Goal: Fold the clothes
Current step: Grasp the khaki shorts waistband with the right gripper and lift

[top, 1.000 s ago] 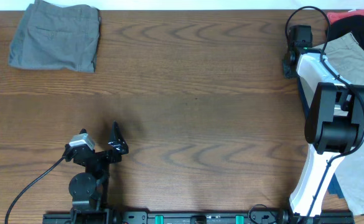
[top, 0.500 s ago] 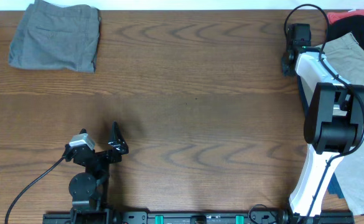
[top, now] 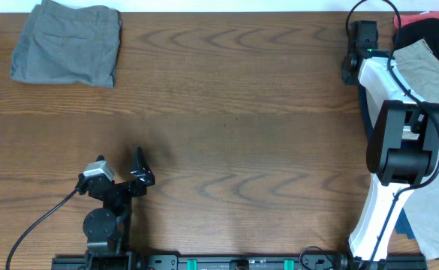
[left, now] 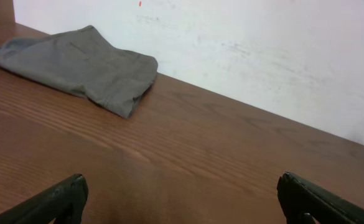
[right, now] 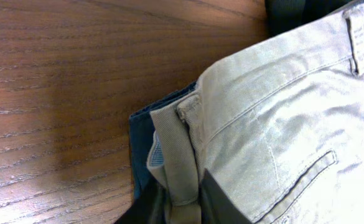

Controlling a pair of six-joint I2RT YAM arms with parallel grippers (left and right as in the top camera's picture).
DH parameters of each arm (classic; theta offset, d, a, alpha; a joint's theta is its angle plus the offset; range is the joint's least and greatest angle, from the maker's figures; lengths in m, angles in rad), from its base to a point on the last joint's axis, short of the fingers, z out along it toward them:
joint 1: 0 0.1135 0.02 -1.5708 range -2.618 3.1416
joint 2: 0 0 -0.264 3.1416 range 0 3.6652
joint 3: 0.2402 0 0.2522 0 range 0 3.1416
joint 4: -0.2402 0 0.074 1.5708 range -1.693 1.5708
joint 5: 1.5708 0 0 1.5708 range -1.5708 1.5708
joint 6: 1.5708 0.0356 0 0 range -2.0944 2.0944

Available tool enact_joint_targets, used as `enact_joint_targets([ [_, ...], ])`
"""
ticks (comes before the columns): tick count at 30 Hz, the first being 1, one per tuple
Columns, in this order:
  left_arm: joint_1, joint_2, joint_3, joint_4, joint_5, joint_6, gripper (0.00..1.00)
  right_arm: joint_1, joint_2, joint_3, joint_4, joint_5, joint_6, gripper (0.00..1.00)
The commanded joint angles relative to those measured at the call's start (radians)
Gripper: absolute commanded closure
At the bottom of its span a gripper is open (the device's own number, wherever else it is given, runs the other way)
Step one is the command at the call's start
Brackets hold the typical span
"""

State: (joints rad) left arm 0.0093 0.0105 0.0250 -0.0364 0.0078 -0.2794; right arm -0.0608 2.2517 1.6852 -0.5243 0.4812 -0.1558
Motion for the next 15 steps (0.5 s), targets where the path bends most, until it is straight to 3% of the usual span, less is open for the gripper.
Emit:
enact_joint_targets([
  [1,-0.004,-0.006,-0.021,-0.034,-0.020,0.017,0.02,0.016,0.012,0.024,0.000,0.039,0.042,0.91],
  [3,-0.004,-0.006,-0.021,-0.034,-0.020,0.017,0.02,0.016,0.004,0.024,0.000,0.065,0.075,0.99],
  [15,-0.004,-0.006,-0.021,-0.034,-0.020,0.017,0.02,0.025,-0.161,0.024,-0.055,0.063,0.196,0.99],
])
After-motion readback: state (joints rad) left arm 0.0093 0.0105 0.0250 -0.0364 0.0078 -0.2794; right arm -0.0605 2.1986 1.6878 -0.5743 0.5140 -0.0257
